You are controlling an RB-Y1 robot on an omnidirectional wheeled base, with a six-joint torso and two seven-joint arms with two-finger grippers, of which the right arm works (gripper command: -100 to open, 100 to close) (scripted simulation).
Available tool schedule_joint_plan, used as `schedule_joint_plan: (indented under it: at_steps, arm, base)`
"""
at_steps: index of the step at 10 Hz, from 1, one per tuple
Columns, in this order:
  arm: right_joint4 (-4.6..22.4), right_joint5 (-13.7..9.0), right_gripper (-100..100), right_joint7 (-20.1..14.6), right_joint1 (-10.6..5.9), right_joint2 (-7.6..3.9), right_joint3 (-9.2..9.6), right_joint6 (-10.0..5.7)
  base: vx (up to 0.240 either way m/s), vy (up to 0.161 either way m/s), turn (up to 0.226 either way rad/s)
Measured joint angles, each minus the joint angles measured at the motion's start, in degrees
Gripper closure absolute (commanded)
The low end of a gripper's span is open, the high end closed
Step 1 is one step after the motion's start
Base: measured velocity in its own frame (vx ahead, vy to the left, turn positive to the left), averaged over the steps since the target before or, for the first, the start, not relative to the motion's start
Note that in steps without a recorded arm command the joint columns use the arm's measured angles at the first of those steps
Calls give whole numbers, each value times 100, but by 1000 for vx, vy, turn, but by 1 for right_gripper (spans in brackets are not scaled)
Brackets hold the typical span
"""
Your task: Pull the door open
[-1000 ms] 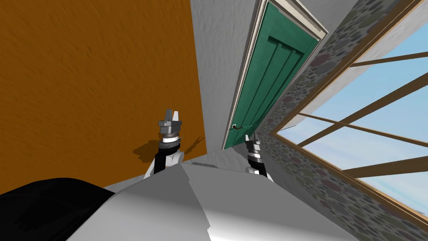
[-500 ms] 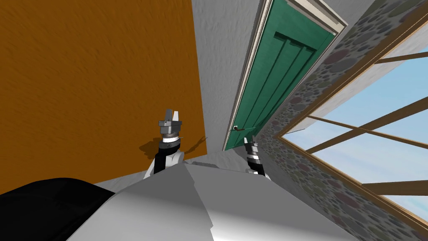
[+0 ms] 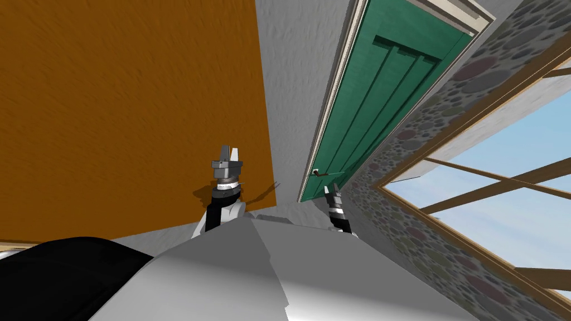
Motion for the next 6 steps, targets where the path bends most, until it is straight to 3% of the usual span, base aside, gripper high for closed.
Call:
schedule_joint_plan:
  at_steps: [6]
  arm:
    - [984, -16, -100, -132, -286, -221, 57, -235]
  base:
    - [27, -63, 101]
